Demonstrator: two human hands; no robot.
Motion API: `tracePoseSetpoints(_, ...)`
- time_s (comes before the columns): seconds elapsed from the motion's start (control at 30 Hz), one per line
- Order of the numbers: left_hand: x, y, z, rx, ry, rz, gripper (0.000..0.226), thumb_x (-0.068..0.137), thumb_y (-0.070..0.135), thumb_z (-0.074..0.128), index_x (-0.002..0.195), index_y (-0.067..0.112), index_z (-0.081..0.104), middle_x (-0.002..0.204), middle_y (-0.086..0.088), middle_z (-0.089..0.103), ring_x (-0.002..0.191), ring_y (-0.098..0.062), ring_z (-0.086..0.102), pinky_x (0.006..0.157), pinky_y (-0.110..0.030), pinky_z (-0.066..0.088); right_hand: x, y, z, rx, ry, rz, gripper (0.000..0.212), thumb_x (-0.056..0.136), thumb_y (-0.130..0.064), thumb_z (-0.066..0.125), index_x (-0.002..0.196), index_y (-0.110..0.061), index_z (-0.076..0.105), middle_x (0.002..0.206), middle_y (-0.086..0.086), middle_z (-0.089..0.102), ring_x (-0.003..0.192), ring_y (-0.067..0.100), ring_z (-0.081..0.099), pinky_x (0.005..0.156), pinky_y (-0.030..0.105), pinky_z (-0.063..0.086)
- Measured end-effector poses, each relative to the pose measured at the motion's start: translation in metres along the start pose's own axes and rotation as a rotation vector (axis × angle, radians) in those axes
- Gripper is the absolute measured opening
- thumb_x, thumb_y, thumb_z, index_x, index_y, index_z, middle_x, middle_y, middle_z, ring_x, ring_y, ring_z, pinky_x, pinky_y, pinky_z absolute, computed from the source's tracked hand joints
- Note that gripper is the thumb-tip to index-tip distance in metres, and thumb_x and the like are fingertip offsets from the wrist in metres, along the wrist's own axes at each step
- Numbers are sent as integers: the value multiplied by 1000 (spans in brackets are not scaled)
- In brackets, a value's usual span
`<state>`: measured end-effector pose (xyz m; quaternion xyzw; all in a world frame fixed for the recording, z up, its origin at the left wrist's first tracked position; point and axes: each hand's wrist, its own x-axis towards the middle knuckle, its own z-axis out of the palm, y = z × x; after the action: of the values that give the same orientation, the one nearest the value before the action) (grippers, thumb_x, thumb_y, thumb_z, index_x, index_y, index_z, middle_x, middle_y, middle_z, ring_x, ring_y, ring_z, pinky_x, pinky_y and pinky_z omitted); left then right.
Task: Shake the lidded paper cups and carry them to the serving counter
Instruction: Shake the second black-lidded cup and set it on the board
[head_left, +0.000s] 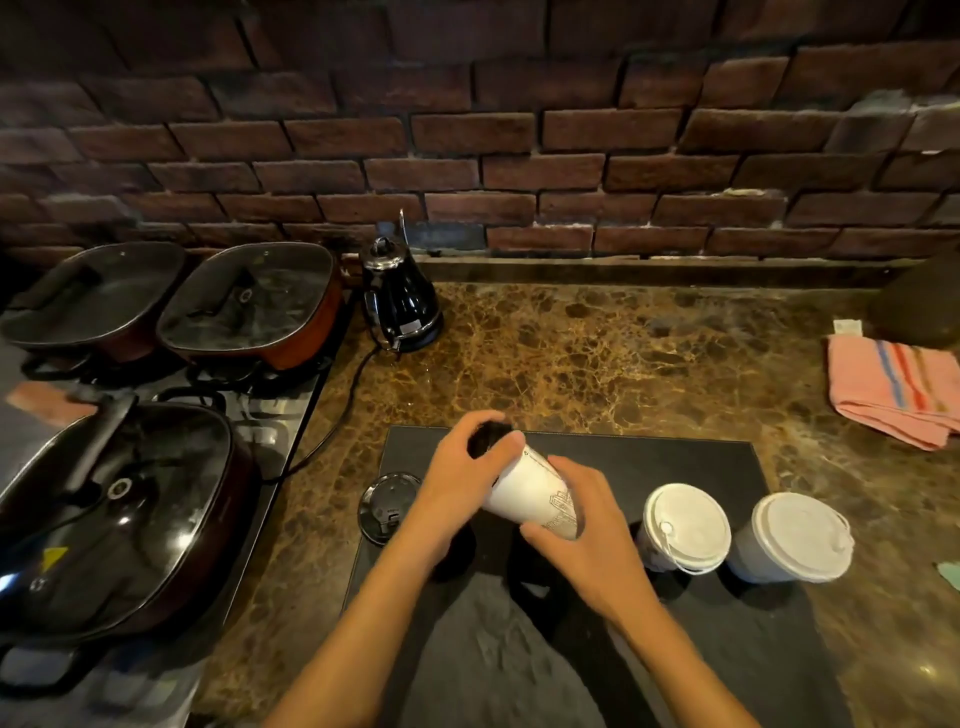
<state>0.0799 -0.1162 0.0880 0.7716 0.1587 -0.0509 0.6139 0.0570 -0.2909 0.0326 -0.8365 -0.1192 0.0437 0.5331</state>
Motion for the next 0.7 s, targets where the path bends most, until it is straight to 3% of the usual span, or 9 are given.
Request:
tracePoseSetpoints(0.07,-12,15,-13,-205,0,-47,22,81,44,69,101,37,73,114,-4,70,102,-22,66,80,-37,51,-6,-25,-19,-90,37,-175,61,78,-37,73,130,-47,44,132,-19,43,126,0,44,100,17,40)
tracePoseSetpoints(0.2,-39,31,-28,-509,-128,-245,32,94,45,57,111,24,73,112,-13,75,96,-28,69,76,-42,53,-19,-59,-45,-349,17,-441,57,86,-49,64,137,-31,45,141,1,40,127,16,47,99,25,48)
tracePoseSetpoints(0.3,-57,40,-27,-475,-131,-131,38,94,52,52,113,28,73,118,-16,71,99,-29,67,82,-46,51,-23,-78,-59,-470,-51,-480,65,85,-57,62,142,-32,44,137,-2,46,116,15,57,88,29,56)
tracePoseSetpoints(0.4,-70,50,-25,-442,-57,77,49,79,60,56,114,30,73,107,-12,71,93,-26,67,78,-45,53,-27,-96,-63,-186,-1,-261,60,76,-47,77,132,-39,56,123,-12,61,106,6,63,84,21,55)
tracePoseSetpoints(0.47,-75,52,-24,-408,-51,217,48,81,57,53,116,29,70,97,-8,70,86,-24,67,71,-44,53,-29,-109,-63,317,-54,80,39,77,-34,81,114,-42,69,109,-2,72,78,13,71,59,27,58)
tracePoseSetpoints(0.53,-82,52,-20,-369,-40,273,43,86,55,50,115,27,66,94,-10,68,83,-25,65,67,-43,51,-28,-115,-65,517,-86,276,27,78,-39,70,105,-38,72,103,15,71,54,23,64,39,27,46)
tracePoseSetpoints(0.6,-89,54,-14,-415,9,207,39,90,52,52,114,24,65,98,-12,68,85,-27,65,68,-43,49,-26,-122,-70,414,-47,215,31,79,-46,61,109,-42,67,108,6,67,61,14,66,43,26,49)
tracePoseSetpoints(0.67,-94,56,-9,-591,-6,16,44,86,53,58,113,19,67,105,-15,71,91,-31,66,73,-44,49,-24,-130,-76,121,41,-71,37,82,-50,56,118,-43,59,114,-14,62,92,2,65,67,18,54)
tracePoseSetpoints(0.7,-97,57,-7,-678,-53,-73,45,86,55,56,111,20,69,108,-17,71,94,-33,67,76,-45,50,-23,-134,-80,-40,78,-255,38,85,-47,54,121,-36,59,116,-15,60,102,2,61,77,15,51)
